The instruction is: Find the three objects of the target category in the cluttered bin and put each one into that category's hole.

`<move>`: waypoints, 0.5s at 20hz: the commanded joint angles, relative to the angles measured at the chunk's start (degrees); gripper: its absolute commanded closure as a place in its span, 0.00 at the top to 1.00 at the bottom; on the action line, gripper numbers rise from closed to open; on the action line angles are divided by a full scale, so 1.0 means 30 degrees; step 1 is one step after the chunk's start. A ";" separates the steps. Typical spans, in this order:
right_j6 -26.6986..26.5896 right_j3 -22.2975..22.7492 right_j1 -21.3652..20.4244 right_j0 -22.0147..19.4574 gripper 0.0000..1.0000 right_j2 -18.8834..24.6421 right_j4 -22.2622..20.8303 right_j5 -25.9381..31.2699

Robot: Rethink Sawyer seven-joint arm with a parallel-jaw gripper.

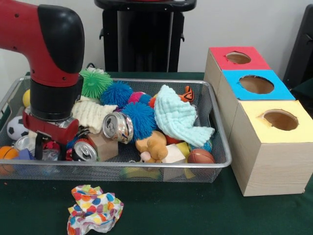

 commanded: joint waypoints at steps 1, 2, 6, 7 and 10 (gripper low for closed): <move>-0.0532 -0.0164 0.2478 0.0836 1.00 -0.0902 -0.0324 0.5041; -0.0439 -0.0330 0.2539 0.1049 1.00 -0.1147 -0.0327 0.5411; -0.1151 -0.0926 0.2951 0.0969 1.00 -0.1032 -0.0114 0.6693; -0.1321 -0.1051 0.3085 0.0871 1.00 -0.0906 -0.0026 0.6907; -0.2116 -0.1200 0.3387 0.0356 1.00 -0.0201 0.0011 0.7078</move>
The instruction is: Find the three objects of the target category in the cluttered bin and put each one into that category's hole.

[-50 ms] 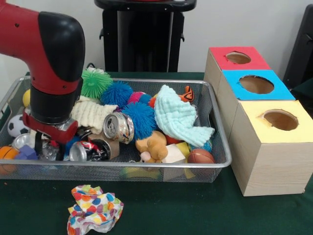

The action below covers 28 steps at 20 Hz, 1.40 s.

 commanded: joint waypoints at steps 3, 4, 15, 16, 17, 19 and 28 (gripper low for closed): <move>-0.3331 0.0717 0.2505 -0.1185 0.00 0.1772 -0.0092 0.3212; -0.3694 0.0788 0.2499 -0.1378 0.00 0.2013 -0.0048 0.3209; -0.3259 0.1526 0.1619 -0.1608 0.00 0.2504 -0.0463 0.2780; -0.3055 0.1767 0.1265 -0.1500 0.00 0.2421 -0.0456 0.2829; -0.3013 0.1907 0.1006 -0.1432 0.00 0.2392 -0.0475 0.2829; -0.2827 0.2344 0.0382 -0.1362 0.00 0.2482 -0.0312 0.2745; -0.2418 0.3346 -0.1614 -0.1152 0.00 0.3263 0.0339 0.2508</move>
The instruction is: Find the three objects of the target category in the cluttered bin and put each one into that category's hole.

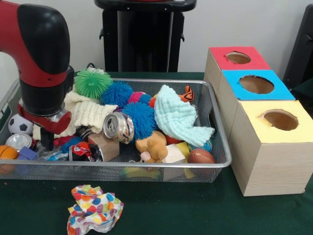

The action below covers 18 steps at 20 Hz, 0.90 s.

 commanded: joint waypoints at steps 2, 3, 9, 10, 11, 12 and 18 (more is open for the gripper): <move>-0.2238 0.2481 -0.1182 0.0336 0.00 0.2004 0.0202 0.0857; -0.2150 0.2542 -0.1374 0.0398 0.00 0.1948 0.0110 0.0702; -0.2062 0.2513 -0.1172 0.0358 0.00 0.2008 -0.0263 -0.0124; -0.1919 0.2442 -0.0852 0.0316 0.00 0.1933 -0.0390 -0.0440; -0.1844 0.2338 -0.0709 0.0353 0.00 0.1831 -0.0542 -0.0658; -0.1787 0.2318 -0.0668 0.0364 0.00 0.1708 -0.0742 -0.0964; -0.1501 0.2750 -0.0524 -0.0115 1.00 0.1894 -0.0869 -0.2473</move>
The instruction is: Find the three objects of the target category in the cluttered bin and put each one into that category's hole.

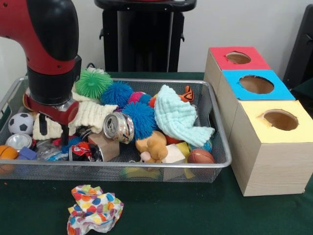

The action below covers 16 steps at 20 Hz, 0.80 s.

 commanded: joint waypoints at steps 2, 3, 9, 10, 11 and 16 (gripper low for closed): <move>-0.1513 0.1760 0.0622 -0.0507 1.00 0.1930 -0.0830 -0.2670; -0.1425 0.1785 0.0616 -0.0482 1.00 0.1864 -0.0898 -0.2914; -0.1175 0.2037 0.0394 -0.0441 1.00 0.1877 -0.0565 -0.3301; -0.0857 0.1999 0.0430 -0.0296 1.00 0.1840 -0.0463 -0.3486; -0.0774 0.1937 0.0465 -0.0242 1.00 0.1818 -0.0450 -0.3625; 0.0102 0.1755 0.1752 -0.0281 1.00 0.1595 -0.0233 -0.4485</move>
